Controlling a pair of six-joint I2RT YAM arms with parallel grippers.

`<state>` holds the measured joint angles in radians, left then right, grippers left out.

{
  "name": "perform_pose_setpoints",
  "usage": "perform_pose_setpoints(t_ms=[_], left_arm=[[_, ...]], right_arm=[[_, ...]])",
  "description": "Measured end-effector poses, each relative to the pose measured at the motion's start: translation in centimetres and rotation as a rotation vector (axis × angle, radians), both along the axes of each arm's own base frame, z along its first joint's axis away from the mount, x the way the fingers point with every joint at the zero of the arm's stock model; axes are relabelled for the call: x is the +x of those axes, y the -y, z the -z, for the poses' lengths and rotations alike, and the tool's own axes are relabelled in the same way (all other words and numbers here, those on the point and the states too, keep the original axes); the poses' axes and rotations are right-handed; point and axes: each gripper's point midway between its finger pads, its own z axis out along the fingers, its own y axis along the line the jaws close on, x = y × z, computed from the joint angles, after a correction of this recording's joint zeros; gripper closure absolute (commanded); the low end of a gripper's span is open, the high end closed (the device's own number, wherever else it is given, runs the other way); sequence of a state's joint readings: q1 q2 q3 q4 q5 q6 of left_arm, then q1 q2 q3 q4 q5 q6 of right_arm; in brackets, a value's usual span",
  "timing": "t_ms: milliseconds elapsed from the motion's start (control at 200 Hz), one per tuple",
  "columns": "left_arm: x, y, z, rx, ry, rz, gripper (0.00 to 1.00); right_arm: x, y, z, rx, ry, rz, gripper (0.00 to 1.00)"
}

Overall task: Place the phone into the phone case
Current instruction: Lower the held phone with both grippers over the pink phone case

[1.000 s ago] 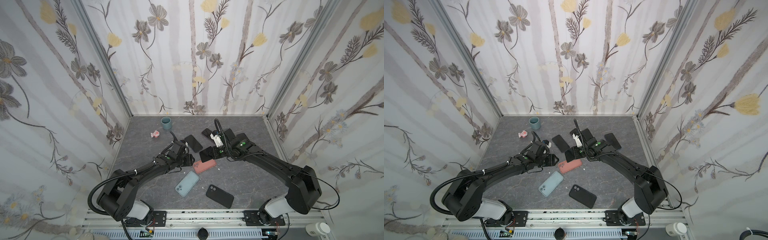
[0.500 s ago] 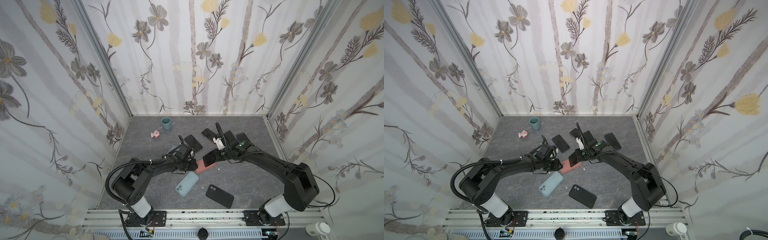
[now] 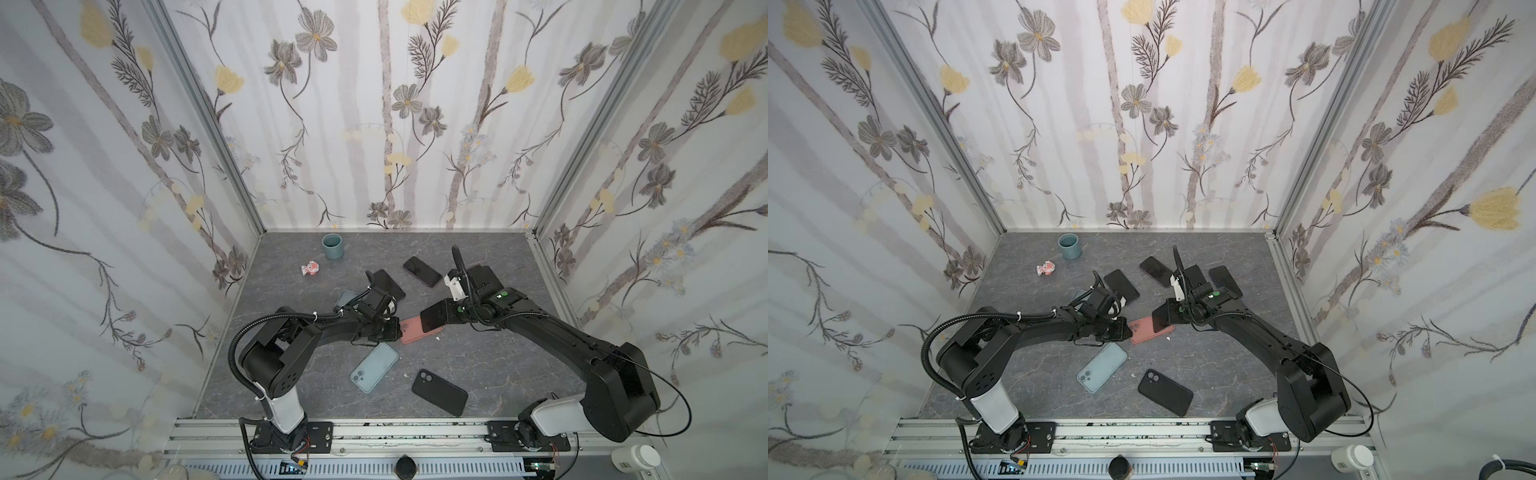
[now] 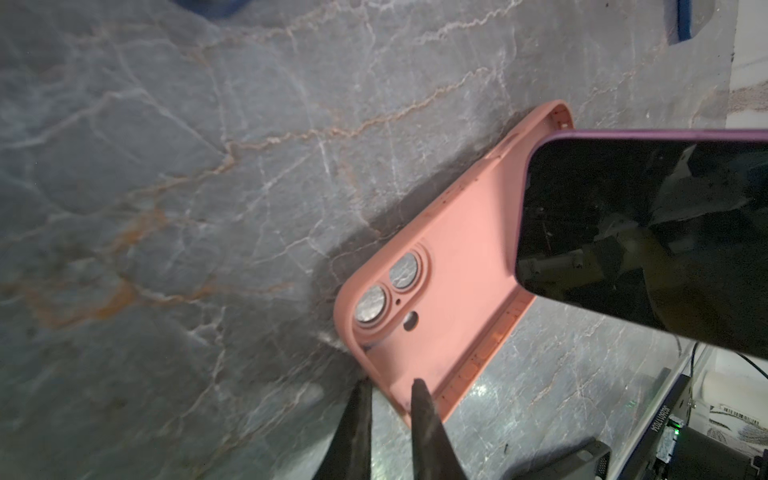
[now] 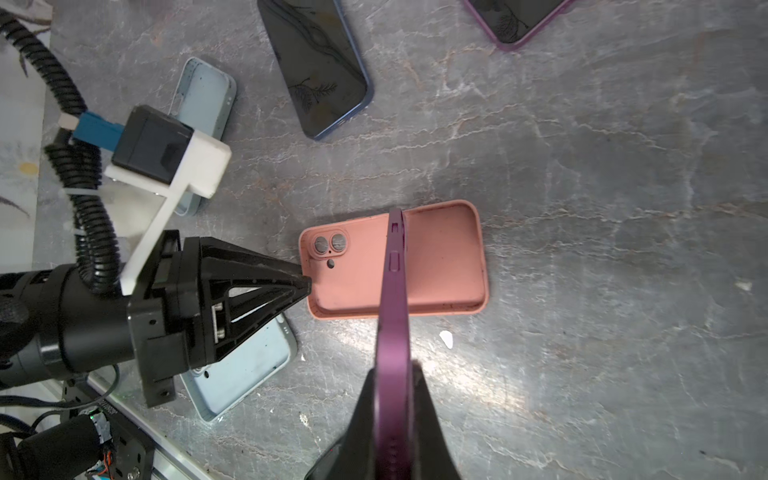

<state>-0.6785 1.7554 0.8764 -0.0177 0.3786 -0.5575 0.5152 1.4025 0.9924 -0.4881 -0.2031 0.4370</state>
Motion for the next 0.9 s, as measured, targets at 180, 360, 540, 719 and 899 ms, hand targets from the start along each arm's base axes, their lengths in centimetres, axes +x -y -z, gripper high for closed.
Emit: perform_pose_setpoints(t_ms=[180, 360, 540, 719, 899], left_arm=[[0.3, 1.9, 0.1, -0.016, 0.002, 0.024, 0.82], [1.0, 4.0, -0.2, -0.039, 0.011, 0.046, 0.79], [1.4, 4.5, -0.8, -0.053, 0.030, 0.046, 0.62], [1.3, 3.8, -1.6, -0.051, 0.057, 0.029, 0.62], [1.0, 3.0, -1.6, -0.038, 0.064, 0.015, 0.60]], right_arm=[[0.0, 2.9, -0.3, 0.013, 0.011, 0.072, 1.00], [-0.1, 4.7, -0.5, 0.039, 0.015, 0.118, 1.00], [-0.8, 4.1, -0.6, 0.095, 0.000, 0.089, 1.00], [-1.6, 2.5, -1.3, 0.196, -0.014, 0.029, 1.00], [-1.4, 0.8, -0.8, 0.273, -0.057, -0.023, 1.00]])
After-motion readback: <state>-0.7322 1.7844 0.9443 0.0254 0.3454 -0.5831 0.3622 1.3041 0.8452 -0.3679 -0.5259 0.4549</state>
